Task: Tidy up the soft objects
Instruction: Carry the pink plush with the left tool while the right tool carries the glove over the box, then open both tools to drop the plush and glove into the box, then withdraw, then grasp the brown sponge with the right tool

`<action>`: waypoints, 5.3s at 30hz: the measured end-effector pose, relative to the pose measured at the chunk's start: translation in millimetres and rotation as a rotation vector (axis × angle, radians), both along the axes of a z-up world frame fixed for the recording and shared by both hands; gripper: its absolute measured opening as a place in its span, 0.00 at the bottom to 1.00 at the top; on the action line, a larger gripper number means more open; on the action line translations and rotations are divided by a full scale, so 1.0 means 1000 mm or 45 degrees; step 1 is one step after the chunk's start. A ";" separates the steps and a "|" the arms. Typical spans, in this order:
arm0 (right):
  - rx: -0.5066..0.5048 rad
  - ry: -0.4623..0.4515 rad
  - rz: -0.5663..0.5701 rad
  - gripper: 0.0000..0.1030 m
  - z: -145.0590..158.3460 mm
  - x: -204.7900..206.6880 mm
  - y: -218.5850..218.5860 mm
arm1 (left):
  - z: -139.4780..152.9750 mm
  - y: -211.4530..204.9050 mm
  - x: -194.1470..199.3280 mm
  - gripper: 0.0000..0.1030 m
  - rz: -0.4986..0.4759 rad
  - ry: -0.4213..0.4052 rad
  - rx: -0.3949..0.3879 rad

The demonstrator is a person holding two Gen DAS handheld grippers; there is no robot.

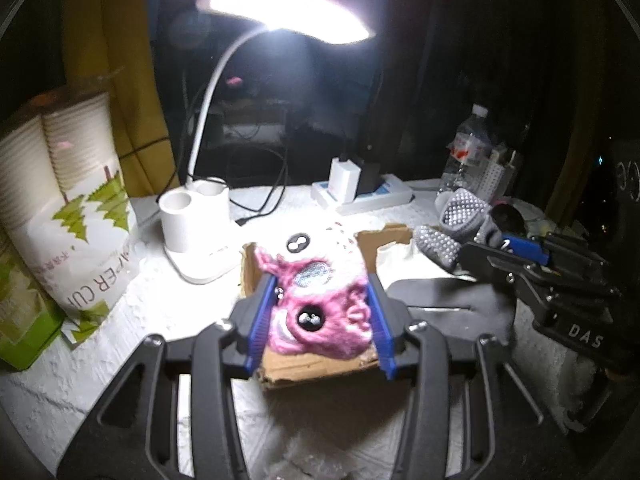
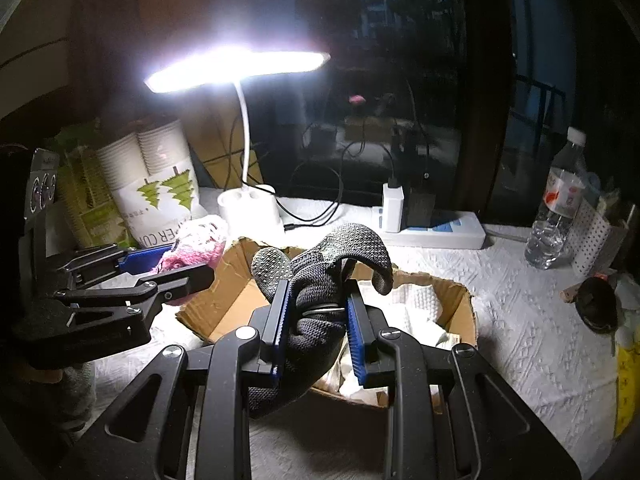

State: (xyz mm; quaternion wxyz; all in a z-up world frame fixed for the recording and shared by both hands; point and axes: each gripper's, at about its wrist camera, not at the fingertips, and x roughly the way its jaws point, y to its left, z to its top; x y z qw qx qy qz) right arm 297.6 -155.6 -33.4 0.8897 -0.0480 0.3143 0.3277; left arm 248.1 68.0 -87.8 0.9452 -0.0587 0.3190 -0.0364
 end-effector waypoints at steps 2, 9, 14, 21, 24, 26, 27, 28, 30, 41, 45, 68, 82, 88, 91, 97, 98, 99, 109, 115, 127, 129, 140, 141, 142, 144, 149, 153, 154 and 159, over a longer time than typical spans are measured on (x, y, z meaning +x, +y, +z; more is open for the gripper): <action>-0.001 0.014 0.001 0.26 -0.004 0.005 0.002 | -0.005 0.001 0.006 0.44 0.004 0.017 0.002; 0.006 0.067 0.006 0.27 -0.021 0.022 0.006 | -0.021 0.003 0.028 0.44 0.014 0.099 0.009; 0.012 0.092 0.019 0.26 -0.029 0.029 0.011 | -0.031 0.001 0.037 0.46 0.015 0.158 0.018; 0.005 0.117 0.038 0.26 -0.038 0.034 0.021 | -0.031 0.004 0.037 0.49 0.026 0.165 0.004; -0.003 0.125 0.041 0.26 -0.041 0.036 0.023 | -0.029 0.007 0.034 0.49 0.032 0.155 -0.002; -0.006 0.127 0.048 0.27 -0.041 0.036 0.026 | -0.027 0.010 0.032 0.49 0.040 0.145 -0.007; -0.007 0.128 0.053 0.26 -0.041 0.035 0.028 | -0.027 0.012 0.032 0.49 0.043 0.143 -0.008; -0.009 0.128 0.060 0.26 -0.041 0.035 0.031 | -0.027 0.013 0.031 0.49 0.049 0.141 -0.008; -0.016 0.129 0.073 0.26 -0.042 0.034 0.036 | -0.027 0.016 0.029 0.49 0.059 0.139 -0.008; -0.104 0.200 0.101 0.27 -0.067 0.035 0.060 | -0.030 0.030 0.019 0.49 0.088 0.135 -0.033; -0.110 0.199 0.077 0.32 -0.064 0.033 0.057 | -0.027 0.030 0.014 0.49 0.087 0.125 -0.037; -0.068 0.068 0.040 0.41 -0.013 -0.025 0.027 | 0.009 0.014 -0.041 0.49 0.054 0.016 -0.027; -0.050 0.025 0.017 0.41 0.003 -0.070 0.007 | 0.025 -0.003 -0.083 0.49 0.030 -0.039 0.002; -0.048 0.009 0.016 0.41 0.008 -0.089 0.000 | 0.026 -0.009 -0.101 0.49 0.024 -0.051 -0.002; -0.048 0.004 0.014 0.41 0.008 -0.097 -0.004 | 0.026 -0.012 -0.110 0.49 0.018 -0.051 -0.002; -0.048 0.002 0.014 0.41 0.007 -0.116 -0.010 | 0.023 -0.016 -0.126 0.49 0.016 -0.050 0.000; -0.049 0.001 0.016 0.41 0.007 -0.118 -0.010 | 0.022 -0.017 -0.129 0.49 0.016 -0.049 0.000; -0.050 0.000 0.017 0.41 0.007 -0.121 -0.011 | 0.021 -0.018 -0.131 0.49 0.016 -0.047 -0.001; -0.072 0.006 0.024 0.41 0.001 -0.140 -0.016 | 0.008 -0.024 -0.153 0.49 0.006 -0.011 -0.010; -0.087 0.034 0.030 0.41 -0.008 -0.153 -0.019 | 0.001 -0.026 -0.164 0.49 0.011 0.007 -0.014; -0.143 0.117 0.061 0.41 -0.040 -0.179 -0.018 | -0.031 -0.025 -0.186 0.50 0.026 0.108 -0.044; -0.151 0.135 0.067 0.41 -0.046 -0.182 -0.017 | -0.036 -0.024 -0.189 0.50 0.032 0.125 -0.049; -0.200 0.269 0.095 0.53 -0.083 -0.180 -0.008 | -0.062 -0.022 -0.193 0.50 0.058 0.199 -0.060; -0.199 0.282 0.096 0.54 -0.086 -0.180 -0.008 | -0.064 -0.021 -0.193 0.50 0.060 0.205 -0.061; -0.196 0.297 0.097 0.55 -0.089 -0.179 -0.007 | -0.066 -0.020 -0.192 0.50 0.065 0.214 -0.061; -0.188 0.304 0.092 0.58 -0.091 -0.177 -0.008 | -0.069 -0.019 -0.191 0.50 0.070 0.224 -0.063; -0.174 0.336 0.114 0.60 -0.096 -0.172 -0.006 | -0.075 -0.018 -0.185 0.51 0.075 0.248 -0.066; -0.159 0.341 0.146 0.52 -0.097 -0.171 -0.002 | -0.078 -0.016 -0.181 0.71 0.085 0.261 -0.077; -0.148 0.345 0.166 0.47 -0.096 -0.171 -0.001 | -0.078 -0.015 -0.180 0.71 0.088 0.263 -0.080; -0.143 0.320 0.198 0.37 -0.092 -0.170 0.003 | -0.078 -0.013 -0.175 0.71 0.105 0.271 -0.070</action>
